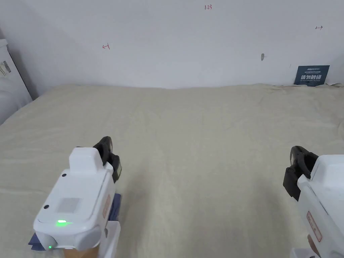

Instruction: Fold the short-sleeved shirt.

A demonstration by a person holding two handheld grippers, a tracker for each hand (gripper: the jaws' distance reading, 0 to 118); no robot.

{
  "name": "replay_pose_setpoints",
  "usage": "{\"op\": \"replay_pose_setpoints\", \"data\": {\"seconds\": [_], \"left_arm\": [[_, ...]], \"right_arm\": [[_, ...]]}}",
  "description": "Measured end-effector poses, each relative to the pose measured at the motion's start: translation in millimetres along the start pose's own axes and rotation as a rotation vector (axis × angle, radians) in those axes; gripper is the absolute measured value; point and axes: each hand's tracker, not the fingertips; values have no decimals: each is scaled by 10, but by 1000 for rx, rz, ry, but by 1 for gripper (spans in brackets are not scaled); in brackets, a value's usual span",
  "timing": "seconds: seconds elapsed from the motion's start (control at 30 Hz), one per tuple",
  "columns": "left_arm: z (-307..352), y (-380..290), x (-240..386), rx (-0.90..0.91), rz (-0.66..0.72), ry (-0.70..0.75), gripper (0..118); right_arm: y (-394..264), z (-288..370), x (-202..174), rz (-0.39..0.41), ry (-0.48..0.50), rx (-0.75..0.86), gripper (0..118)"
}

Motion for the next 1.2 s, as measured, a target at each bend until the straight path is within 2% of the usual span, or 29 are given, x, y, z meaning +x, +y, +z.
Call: {"op": "replay_pose_setpoints", "data": {"seconds": [0.5, 1.2], "left_arm": [[184, -277, 526, 58, -25, -22, 0], [182, -351, 572, 32, -52, -36, 0]], "right_arm": [[-189, 2, 13, -15, -70, 63, 1], [-244, 15, 10, -16, -80, 53, 1]]}}
